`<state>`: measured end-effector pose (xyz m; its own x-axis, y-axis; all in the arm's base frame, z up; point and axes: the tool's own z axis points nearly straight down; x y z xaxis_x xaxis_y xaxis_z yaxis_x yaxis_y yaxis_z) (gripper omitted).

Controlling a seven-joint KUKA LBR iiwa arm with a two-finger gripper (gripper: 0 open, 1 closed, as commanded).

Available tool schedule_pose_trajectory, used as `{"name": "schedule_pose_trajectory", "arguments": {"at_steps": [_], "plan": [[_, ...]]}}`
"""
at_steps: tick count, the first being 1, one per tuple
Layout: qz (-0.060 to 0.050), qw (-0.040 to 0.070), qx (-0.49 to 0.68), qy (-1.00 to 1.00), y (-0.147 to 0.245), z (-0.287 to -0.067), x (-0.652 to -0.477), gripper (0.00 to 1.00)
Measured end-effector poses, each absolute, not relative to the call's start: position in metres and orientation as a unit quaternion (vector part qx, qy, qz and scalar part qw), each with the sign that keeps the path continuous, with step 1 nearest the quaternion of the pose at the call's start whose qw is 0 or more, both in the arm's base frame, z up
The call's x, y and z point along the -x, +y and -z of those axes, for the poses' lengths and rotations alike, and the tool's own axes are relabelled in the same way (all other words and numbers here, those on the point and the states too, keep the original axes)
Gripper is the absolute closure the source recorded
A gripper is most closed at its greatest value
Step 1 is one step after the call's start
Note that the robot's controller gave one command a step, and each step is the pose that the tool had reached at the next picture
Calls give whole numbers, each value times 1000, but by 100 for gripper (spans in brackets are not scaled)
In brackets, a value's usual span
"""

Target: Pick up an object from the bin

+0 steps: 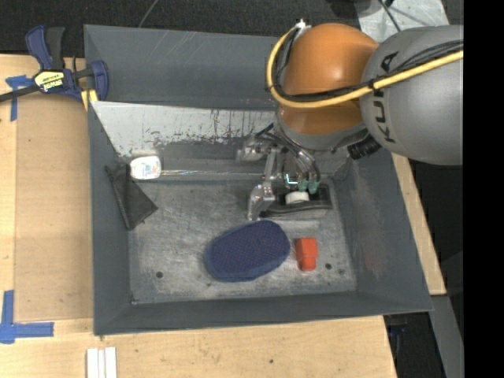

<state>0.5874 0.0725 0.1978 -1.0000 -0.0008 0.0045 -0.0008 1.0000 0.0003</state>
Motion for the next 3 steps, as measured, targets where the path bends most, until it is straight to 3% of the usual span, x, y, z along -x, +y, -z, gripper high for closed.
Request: {"name": "schedule_pose_trajectory", "arguments": {"at_steps": [1, 2, 3], "plan": [[1, -5, -53, -999, 63, -79, -525, 0], [1, 0, -54, -999, 63, -82, -525, 100], [0, -6, -65, -998, 56, -227, -531, 100]]}}
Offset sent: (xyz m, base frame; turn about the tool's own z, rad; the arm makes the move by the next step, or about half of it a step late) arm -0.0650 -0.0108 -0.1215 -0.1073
